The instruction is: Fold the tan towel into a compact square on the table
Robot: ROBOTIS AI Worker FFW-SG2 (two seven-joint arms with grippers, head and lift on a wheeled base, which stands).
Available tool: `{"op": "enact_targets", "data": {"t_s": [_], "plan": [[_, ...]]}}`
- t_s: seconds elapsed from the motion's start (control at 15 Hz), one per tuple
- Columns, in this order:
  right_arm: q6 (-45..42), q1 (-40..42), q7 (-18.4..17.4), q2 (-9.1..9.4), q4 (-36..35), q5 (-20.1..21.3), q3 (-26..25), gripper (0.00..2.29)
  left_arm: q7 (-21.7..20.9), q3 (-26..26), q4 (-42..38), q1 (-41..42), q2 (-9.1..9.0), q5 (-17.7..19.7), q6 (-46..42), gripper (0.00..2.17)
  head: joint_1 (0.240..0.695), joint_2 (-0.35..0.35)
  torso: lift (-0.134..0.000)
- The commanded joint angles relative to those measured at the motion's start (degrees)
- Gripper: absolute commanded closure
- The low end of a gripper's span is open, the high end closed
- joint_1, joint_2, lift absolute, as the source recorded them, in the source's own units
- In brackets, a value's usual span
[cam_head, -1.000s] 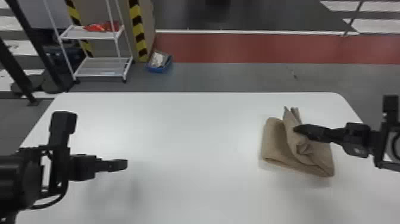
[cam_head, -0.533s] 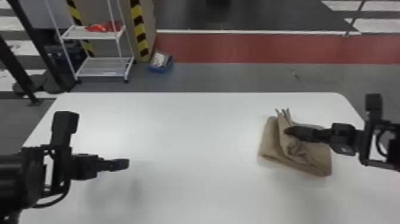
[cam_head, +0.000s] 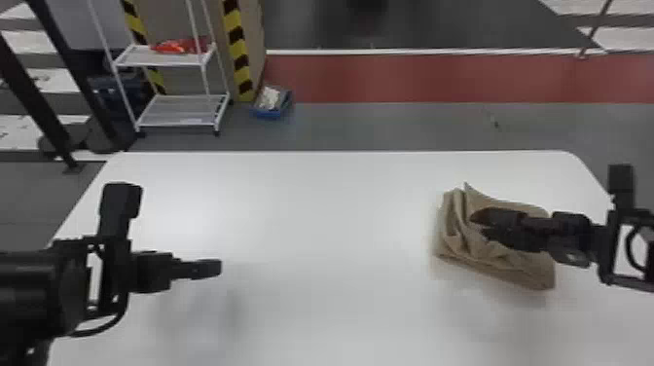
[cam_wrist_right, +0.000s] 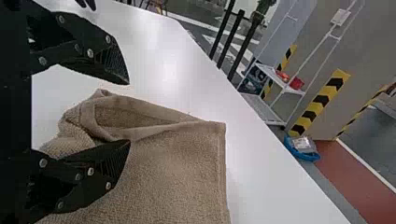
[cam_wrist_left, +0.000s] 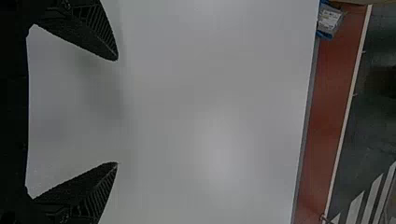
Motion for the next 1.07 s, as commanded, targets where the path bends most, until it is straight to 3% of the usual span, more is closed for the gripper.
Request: {"op": "enact_targets", "data": {"t_s": [0.0, 0.27, 0.47, 0.6, 0.73, 0.8, 0.93, 1.0], "plan": [[0.5, 1.4, 0.4, -0.08, -2.3, -2.2, -1.2, 0.02, 0.0, 0.0, 0.5, 0.0, 0.0, -0.1, -0.2, 0.08, 0.695, 0.038, -0.124], [-1.6, 1.4, 2.1, 0.0, -2.4, -9.2, -5.4, 0.04, 0.0, -0.3, 0.8, -0.2, 0.0, -0.1, -0.9, 0.08, 0.695, 0.039, -0.124], [-0.6, 1.5, 2.1, -0.35, -3.0, -7.1, -5.2, 0.23, -0.1, -0.1, 0.8, -0.2, 0.0, -0.2, -0.7, 0.08, 0.695, 0.031, -0.124], [-0.9, 2.3, 2.3, -0.44, -4.4, -6.6, -6.3, 0.74, -0.2, -0.1, 0.7, -0.2, 0.09, -0.2, -0.9, 0.08, 0.695, 0.025, -0.124], [0.0, 2.5, 2.0, -2.11, -5.6, -3.2, -7.0, 1.79, -0.2, 0.0, 0.8, -0.1, 0.09, -0.2, -0.7, 0.08, 0.695, 0.02, -0.124], [1.2, 2.8, 2.1, -2.9, -7.0, -0.8, -7.0, 2.09, -0.3, 0.0, 0.8, -0.1, 0.18, -0.2, -0.7, 0.08, 0.695, 0.012, -0.124], [1.4, 4.6, 2.6, -5.27, -10.0, 5.6, -6.2, 2.22, -0.4, 0.0, 0.8, -0.2, 0.26, -0.3, -0.9, 0.08, 0.695, -0.013, -0.124], [2.1, 5.0, 3.4, -5.45, -10.6, 8.4, -5.2, 2.25, -0.4, -0.1, 0.9, -0.4, 0.26, -0.3, -0.9, 0.08, 0.695, -0.044, -0.124]]}}
